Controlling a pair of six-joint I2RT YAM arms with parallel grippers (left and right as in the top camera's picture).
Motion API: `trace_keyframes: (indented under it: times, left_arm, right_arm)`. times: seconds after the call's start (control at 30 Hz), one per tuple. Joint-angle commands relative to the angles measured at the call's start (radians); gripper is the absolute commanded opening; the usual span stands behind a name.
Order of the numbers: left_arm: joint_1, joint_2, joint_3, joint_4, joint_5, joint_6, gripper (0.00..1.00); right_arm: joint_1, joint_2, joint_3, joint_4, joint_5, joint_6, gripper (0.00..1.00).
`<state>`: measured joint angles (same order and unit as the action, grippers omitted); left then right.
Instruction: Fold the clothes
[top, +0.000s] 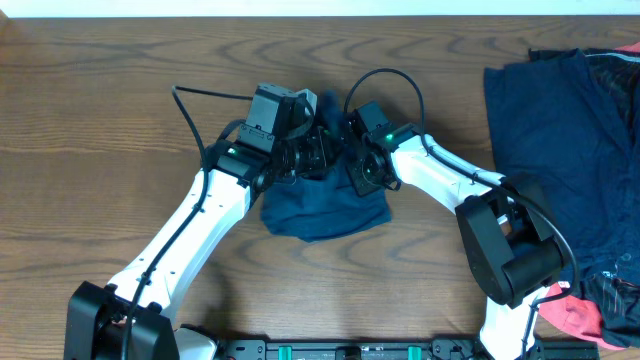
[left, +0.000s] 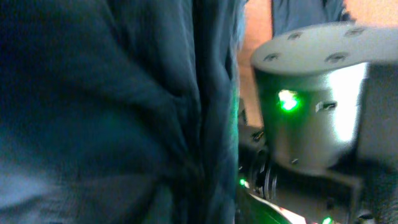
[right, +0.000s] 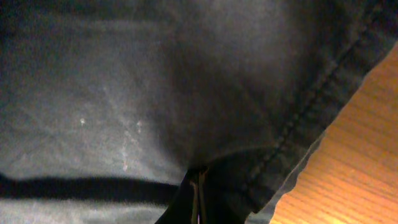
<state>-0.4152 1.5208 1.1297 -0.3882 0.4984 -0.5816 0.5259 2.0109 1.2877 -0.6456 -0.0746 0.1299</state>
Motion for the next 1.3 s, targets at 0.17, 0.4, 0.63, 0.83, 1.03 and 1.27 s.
trace_keyframes:
  times: [0.17, 0.4, 0.63, 0.83, 1.03, 1.27]
  left_arm:
    - [0.041, -0.026, 0.033, 0.020, 0.005, 0.012, 0.46]
    - [0.129, -0.043, 0.033, -0.009, -0.051, 0.095, 0.46]
    - [0.139, -0.011, 0.026, -0.044, -0.180, 0.142, 0.46]
    - [0.139, 0.065, -0.003, -0.050, -0.208, 0.143, 0.46]
    - [0.139, 0.168, -0.003, -0.068, -0.205, 0.143, 0.46]
    - [0.128, 0.273, -0.003, -0.177, -0.199, 0.143, 0.46]
  right_arm:
    - [-0.071, -0.034, 0.053, -0.211, 0.107, 0.110, 0.17]
    - [-0.211, -0.238, 0.219, -0.298, 0.056, 0.032, 0.22]
    - [-0.174, -0.306, 0.221, -0.346, -0.201, -0.047, 0.20]
    - [-0.053, -0.264, 0.123, -0.341, -0.285, -0.050, 0.19]
    - [0.040, -0.220, 0.000, -0.315, -0.275, -0.049, 0.20]
    - [0.042, -0.186, -0.127, -0.278, -0.119, -0.010, 0.20]
